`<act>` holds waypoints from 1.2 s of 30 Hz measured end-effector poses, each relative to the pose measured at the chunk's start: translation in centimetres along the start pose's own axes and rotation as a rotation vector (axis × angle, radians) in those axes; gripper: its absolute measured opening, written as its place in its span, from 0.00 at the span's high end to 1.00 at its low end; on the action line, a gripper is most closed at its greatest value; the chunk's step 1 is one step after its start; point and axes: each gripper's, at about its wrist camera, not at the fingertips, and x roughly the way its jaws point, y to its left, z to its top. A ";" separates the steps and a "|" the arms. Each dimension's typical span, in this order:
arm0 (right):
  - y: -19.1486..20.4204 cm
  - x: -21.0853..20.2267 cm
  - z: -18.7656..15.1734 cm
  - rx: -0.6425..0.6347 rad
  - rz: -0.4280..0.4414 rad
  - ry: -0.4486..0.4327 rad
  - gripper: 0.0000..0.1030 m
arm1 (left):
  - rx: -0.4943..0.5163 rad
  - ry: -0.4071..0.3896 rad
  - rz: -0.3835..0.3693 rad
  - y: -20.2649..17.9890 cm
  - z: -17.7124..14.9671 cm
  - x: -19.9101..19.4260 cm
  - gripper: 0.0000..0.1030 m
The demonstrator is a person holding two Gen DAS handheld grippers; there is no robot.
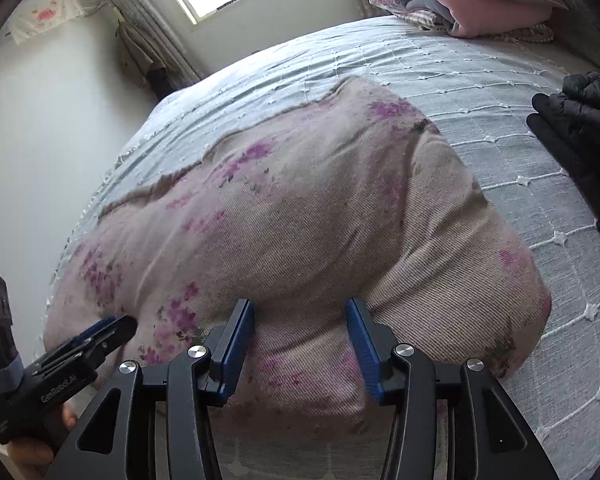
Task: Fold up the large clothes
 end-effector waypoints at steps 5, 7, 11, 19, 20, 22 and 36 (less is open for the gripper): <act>-1.5 -2.3 0.5 0.031 -0.032 -0.070 0.40 | -0.096 -0.090 0.123 4.6 0.6 -4.2 0.37; -2.3 -3.1 0.8 0.046 -0.073 -0.100 0.27 | -0.140 -0.136 0.198 7.2 0.7 -5.7 0.33; -4.6 -4.2 1.3 0.116 -0.158 -0.147 0.21 | -0.267 -0.148 0.270 13.9 1.4 -7.1 0.27; -11.5 -1.9 0.3 0.500 0.041 -0.045 0.21 | -0.513 -0.021 0.028 24.2 0.4 -4.9 0.23; -12.5 -1.7 0.0 0.558 0.082 -0.040 0.21 | -0.526 -0.002 -0.010 25.0 0.2 -4.2 0.22; -13.7 -1.2 -0.3 0.610 0.095 -0.027 0.21 | -0.538 0.020 -0.058 25.7 -0.2 -3.2 0.21; -12.4 2.1 -1.2 0.623 0.221 0.081 0.20 | -0.527 -0.002 -0.097 25.3 -3.6 -4.8 0.12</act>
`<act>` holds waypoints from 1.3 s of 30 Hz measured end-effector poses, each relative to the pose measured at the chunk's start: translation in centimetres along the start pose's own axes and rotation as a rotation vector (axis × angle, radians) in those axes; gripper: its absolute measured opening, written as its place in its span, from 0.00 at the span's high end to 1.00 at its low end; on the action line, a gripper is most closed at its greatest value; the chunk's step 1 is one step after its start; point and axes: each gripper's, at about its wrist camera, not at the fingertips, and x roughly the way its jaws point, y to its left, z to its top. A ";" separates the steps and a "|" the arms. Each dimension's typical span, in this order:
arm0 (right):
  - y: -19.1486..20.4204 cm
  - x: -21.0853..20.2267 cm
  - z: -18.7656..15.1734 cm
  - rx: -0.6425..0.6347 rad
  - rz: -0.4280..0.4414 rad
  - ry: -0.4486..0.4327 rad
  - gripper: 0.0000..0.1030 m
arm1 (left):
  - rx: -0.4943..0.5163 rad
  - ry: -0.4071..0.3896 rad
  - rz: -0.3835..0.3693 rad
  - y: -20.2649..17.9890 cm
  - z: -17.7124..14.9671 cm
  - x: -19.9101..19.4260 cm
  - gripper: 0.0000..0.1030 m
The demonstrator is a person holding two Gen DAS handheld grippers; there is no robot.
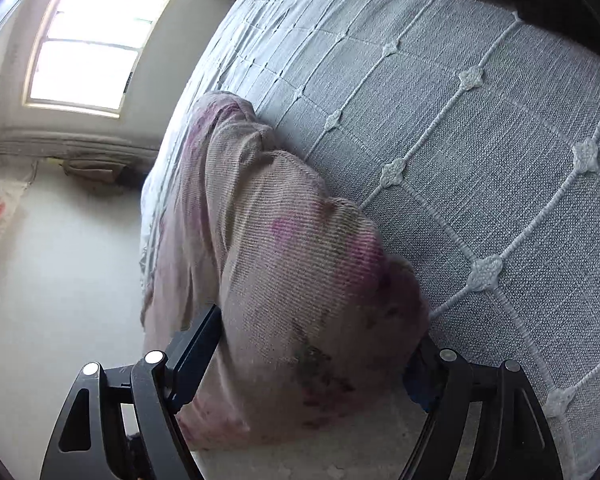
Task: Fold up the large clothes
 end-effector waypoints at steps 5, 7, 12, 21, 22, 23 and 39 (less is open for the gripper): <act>-0.6 0.0 0.0 0.064 0.032 -0.026 0.20 | -0.052 -0.019 -0.010 0.3 -0.9 -0.4 0.12; -1.3 -0.6 -0.3 0.065 0.031 -0.026 0.20 | -0.062 -0.007 -0.001 0.3 -1.0 -0.2 0.11; -0.8 -0.3 -0.9 0.052 0.002 -0.038 0.20 | -0.116 0.031 -0.043 0.4 -0.8 0.6 0.07; 0.4 0.2 -1.3 0.047 -0.032 -0.074 0.21 | -0.239 0.004 -0.069 -0.1 -0.2 3.2 0.03; 0.7 0.3 -1.3 0.046 -0.037 -0.081 0.21 | -0.228 -0.007 -0.058 -0.5 -0.1 3.2 0.03; 0.9 0.3 -1.3 0.039 -0.044 -0.089 0.22 | -0.218 -0.024 -0.043 -1.0 0.0 3.1 0.03; 7.2 0.2 -3.6 -0.214 -0.195 -0.223 0.65 | -0.129 -0.162 0.106 -5.5 1.1 3.0 0.35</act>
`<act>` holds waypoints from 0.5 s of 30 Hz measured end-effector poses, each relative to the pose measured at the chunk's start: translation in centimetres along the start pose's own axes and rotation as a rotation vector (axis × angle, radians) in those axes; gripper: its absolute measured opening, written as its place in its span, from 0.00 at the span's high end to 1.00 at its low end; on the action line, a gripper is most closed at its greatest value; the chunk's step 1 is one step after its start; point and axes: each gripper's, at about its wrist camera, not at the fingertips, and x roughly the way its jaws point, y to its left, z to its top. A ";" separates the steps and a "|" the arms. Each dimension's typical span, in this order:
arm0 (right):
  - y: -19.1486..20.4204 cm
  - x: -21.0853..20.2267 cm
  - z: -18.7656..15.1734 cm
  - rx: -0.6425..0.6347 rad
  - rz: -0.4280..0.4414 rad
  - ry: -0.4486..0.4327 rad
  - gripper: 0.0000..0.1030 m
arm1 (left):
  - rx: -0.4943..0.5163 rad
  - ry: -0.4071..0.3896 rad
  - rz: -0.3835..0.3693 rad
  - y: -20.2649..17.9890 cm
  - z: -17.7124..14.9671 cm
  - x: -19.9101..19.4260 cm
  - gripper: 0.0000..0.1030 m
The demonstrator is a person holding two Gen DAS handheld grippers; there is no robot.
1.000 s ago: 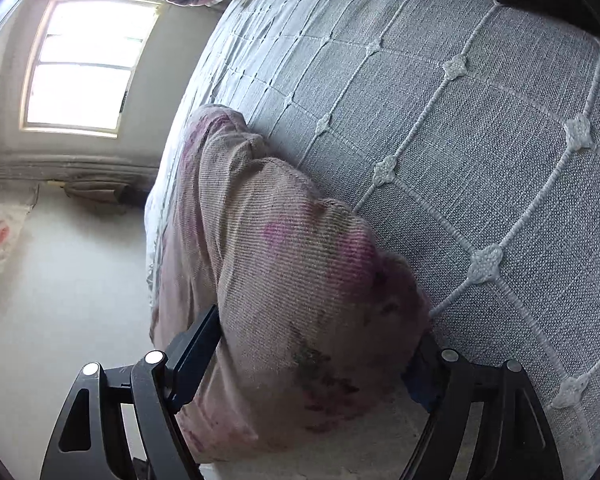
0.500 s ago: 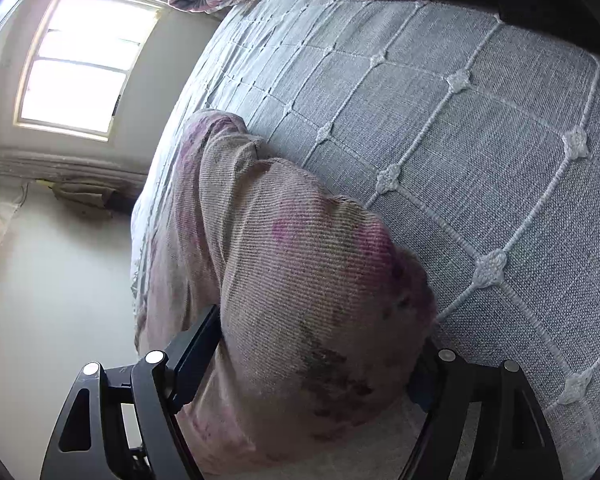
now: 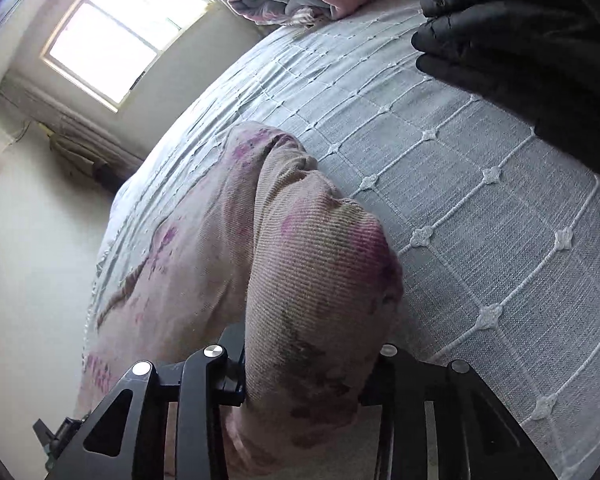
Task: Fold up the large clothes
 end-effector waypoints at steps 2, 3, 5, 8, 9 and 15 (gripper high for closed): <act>0.0 0.0 0.0 0.001 0.003 0.001 0.65 | 0.012 0.016 0.008 -0.4 0.1 0.8 0.28; 0.1 -0.1 0.2 0.000 0.001 0.000 0.65 | 0.016 0.013 0.014 -0.3 0.1 0.8 0.28; -0.2 0.2 0.4 0.000 -0.003 0.000 0.65 | 0.023 0.003 0.021 -0.6 0.1 0.8 0.28; -1.0 0.7 0.5 0.032 0.011 0.020 0.64 | 0.071 -0.019 0.055 -1.6 -0.2 0.8 0.36; -1.4 0.8 0.5 0.041 0.017 0.027 0.64 | 0.087 -0.026 0.064 -2.1 -0.3 0.9 0.41; 0.4 0.1 0.2 -0.081 -0.046 -0.026 0.67 | 0.157 -0.078 0.096 -2.8 -0.6 -0.2 0.55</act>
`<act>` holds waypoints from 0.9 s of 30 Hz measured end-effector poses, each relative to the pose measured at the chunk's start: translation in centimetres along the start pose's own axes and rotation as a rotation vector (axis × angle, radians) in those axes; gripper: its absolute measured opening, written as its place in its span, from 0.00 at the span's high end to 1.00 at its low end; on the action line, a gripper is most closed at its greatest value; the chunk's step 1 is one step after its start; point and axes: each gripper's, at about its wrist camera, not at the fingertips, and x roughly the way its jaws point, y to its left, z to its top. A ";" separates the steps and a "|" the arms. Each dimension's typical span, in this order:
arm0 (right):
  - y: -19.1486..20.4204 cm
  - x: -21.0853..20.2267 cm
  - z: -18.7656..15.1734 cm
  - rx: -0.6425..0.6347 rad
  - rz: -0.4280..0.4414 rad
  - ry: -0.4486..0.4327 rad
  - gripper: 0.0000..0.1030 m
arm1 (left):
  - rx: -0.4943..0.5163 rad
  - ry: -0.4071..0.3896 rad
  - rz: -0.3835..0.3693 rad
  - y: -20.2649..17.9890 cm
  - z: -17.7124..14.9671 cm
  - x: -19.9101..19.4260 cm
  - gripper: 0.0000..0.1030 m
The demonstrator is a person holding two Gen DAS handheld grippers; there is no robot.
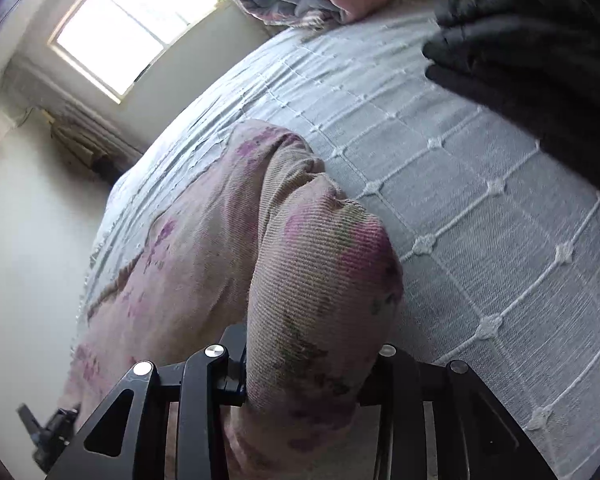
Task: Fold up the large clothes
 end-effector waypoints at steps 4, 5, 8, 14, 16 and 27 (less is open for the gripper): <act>0.5 -0.2 -0.2 -0.030 -0.022 -0.012 0.68 | 0.021 -0.012 0.010 0.2 0.0 -0.4 0.58; 0.6 -0.2 -0.2 -0.035 -0.024 -0.014 0.68 | 0.023 -0.015 0.008 0.2 0.0 -0.5 0.59; 1.1 -0.8 -0.1 -0.062 -0.034 -0.034 0.70 | 0.018 -0.032 -0.011 0.3 0.2 -1.3 0.63; 2.5 -3.4 1.0 -0.089 0.056 -0.059 0.74 | 0.042 -0.023 -0.094 -0.2 3.8 -3.4 0.66; 3.0 -4.5 1.5 -0.100 0.092 -0.070 0.75 | 0.058 -0.016 -0.114 -0.5 6.1 -4.0 0.67; 22.6 -8.4 2.5 -0.380 0.130 -0.198 0.79 | 0.222 -0.185 -0.048 3.9 22.7 -12.8 0.68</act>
